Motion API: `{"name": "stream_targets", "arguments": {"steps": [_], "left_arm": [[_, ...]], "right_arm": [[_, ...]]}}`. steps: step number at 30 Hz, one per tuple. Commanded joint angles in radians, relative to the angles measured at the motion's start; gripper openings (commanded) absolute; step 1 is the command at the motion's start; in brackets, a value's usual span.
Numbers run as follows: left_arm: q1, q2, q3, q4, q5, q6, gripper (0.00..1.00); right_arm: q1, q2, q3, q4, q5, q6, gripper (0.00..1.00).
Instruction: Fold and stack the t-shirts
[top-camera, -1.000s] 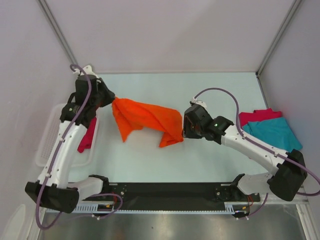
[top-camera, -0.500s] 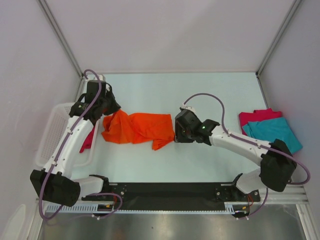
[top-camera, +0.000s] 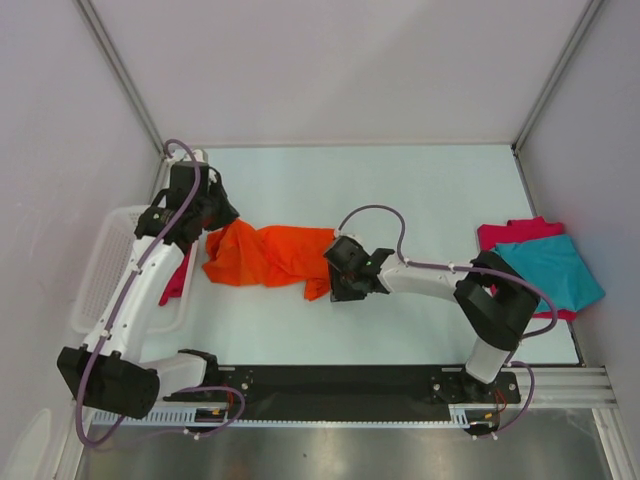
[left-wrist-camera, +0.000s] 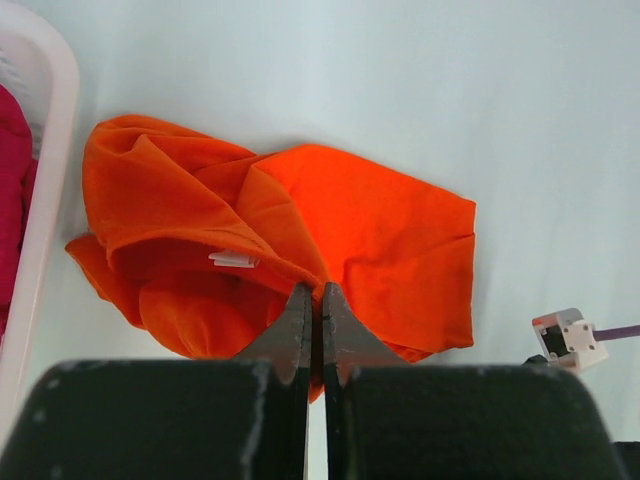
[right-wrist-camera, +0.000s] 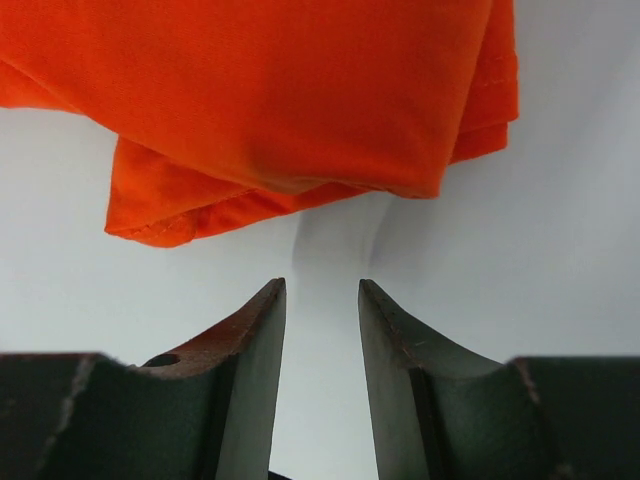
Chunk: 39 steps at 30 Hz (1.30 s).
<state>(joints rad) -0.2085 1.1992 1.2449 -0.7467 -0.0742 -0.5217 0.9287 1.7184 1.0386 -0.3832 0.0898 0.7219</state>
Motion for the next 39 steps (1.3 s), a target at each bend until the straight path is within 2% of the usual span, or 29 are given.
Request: {"name": "stream_targets", "arguments": {"steps": [1,10,26,28,29,31,32,39], "left_arm": [[0.008,-0.039,0.011,0.013,-0.009,0.023,0.0],[0.008,-0.036,0.011,0.017,-0.007,0.029,0.0],[0.021,-0.075,0.039,-0.008,-0.009,0.055,0.0],[0.024,-0.078,0.039,-0.006,-0.009,0.054,0.0],[0.026,-0.081,0.037,-0.009,-0.009,0.057,0.0],[0.026,-0.082,0.037,-0.01,-0.007,0.055,0.0],[0.026,-0.081,0.036,-0.01,-0.007,0.055,0.0],[0.031,-0.081,0.013,0.004,-0.001,0.051,0.0]], "right_arm": [[0.01,0.029,0.063,0.053,-0.001,-0.012,0.41],[0.012,0.056,0.129,0.044,0.013,-0.033,0.4],[0.01,0.199,0.251,0.055,0.016,-0.07,0.38],[0.01,0.21,0.253,0.06,0.016,-0.075,0.28],[0.01,0.213,0.253,0.058,0.014,-0.075,0.17],[0.01,0.214,0.252,0.061,0.013,-0.079,0.03],[0.012,0.214,0.25,0.066,0.013,-0.078,0.0],[0.022,0.158,0.219,0.084,0.077,-0.093,0.0]]}}
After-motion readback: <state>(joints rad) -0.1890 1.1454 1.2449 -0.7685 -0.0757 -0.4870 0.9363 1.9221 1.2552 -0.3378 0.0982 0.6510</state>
